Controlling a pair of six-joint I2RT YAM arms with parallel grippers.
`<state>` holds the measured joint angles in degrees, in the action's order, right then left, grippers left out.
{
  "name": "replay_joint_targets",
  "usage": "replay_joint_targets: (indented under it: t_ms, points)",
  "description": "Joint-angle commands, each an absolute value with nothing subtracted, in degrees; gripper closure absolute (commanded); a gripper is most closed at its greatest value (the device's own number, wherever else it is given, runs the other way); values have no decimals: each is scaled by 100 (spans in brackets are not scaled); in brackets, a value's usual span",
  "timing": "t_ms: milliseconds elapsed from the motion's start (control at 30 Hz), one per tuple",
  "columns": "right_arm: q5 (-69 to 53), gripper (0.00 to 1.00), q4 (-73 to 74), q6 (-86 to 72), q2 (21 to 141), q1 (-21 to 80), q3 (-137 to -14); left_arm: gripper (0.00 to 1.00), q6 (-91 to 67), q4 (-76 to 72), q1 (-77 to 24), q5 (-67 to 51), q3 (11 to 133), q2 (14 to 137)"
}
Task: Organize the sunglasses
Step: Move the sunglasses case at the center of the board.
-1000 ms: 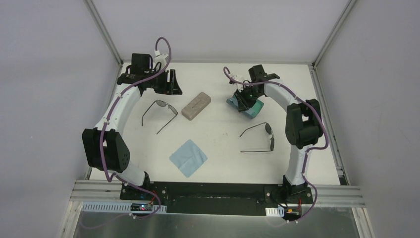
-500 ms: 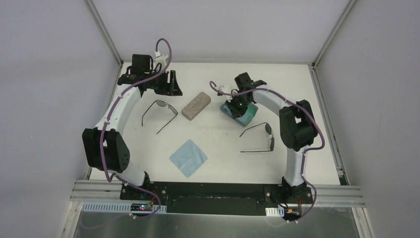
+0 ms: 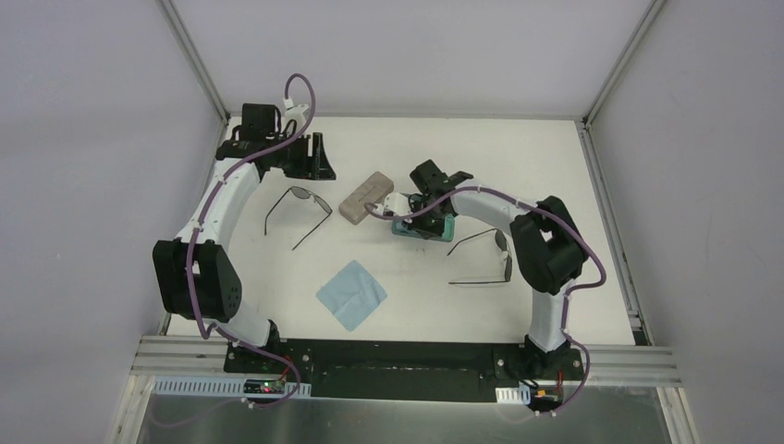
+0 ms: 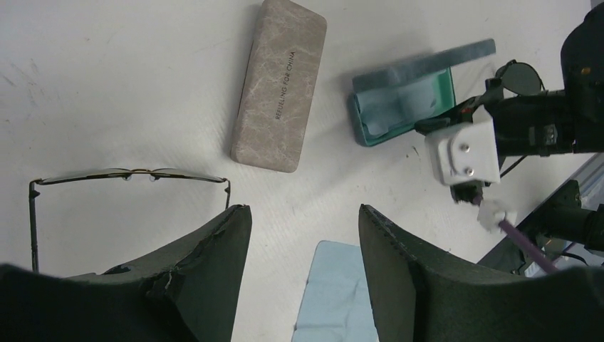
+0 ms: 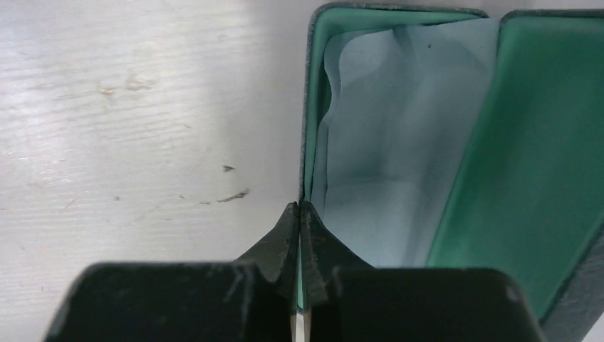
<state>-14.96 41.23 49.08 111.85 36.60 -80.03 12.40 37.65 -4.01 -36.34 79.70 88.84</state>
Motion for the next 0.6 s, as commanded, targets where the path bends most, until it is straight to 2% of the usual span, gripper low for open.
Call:
replay_joint_targets:
  t_ms: [0,567]
  points:
    - [-1433,100,3957,5731,10822,3991,-7718,41,1222,3540,-293,-3639,7910,8563]
    - [-1459,100,3836,6324,11257,4587,-8465,41,1089,3483,-35,-3712,7714,8350]
